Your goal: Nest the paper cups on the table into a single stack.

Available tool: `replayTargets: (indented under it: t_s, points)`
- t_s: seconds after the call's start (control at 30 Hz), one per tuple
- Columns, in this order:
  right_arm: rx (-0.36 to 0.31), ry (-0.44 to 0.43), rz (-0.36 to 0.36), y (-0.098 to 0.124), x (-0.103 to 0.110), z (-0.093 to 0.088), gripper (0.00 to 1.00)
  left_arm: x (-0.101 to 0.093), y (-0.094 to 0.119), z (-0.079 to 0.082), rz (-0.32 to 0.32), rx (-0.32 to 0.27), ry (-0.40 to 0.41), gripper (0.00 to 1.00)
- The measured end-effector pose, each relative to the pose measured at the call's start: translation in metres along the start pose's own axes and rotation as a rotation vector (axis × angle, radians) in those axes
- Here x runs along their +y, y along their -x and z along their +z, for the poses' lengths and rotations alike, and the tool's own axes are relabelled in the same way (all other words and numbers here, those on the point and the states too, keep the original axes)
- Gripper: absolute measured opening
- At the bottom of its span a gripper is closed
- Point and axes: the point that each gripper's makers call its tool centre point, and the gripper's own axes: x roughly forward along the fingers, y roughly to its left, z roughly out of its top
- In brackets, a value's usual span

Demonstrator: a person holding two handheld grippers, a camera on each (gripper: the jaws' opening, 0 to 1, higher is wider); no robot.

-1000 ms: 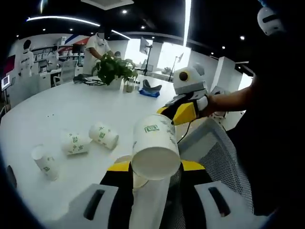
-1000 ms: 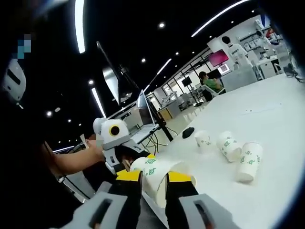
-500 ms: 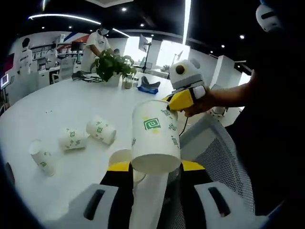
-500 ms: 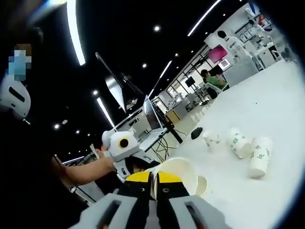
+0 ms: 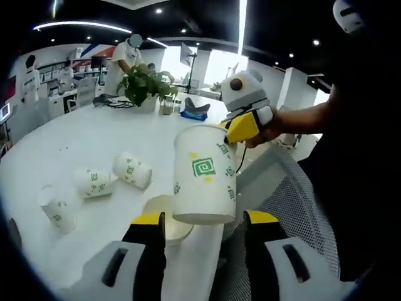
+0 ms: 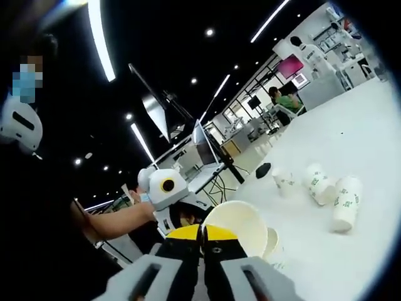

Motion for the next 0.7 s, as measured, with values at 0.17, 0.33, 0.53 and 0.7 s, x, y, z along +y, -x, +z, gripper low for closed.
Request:
replayTargets:
  t_s: [0.17, 0.33, 0.53, 0.7]
  points:
    - [0.014, 0.02, -0.008, 0.001, 0.001, 0.002, 0.0, 0.003, 0.002, 0.002, 0.026, -0.022, 0.003, 0.57]
    - [0.034, 0.047, -0.022, 0.001, 0.0, 0.004, 0.0, 0.005, 0.007, 0.003, 0.057, -0.039, 0.006, 0.65]
    - [0.094, 0.115, -0.069, -0.003, -0.004, 0.001, 0.0, 0.009, 0.012, -0.003, 0.099, -0.032, 0.018, 0.74]
    - [0.132, 0.173, -0.097, -0.007, -0.007, -0.004, 0.0, 0.009, 0.015, -0.009, 0.116, -0.029, 0.03, 0.8]
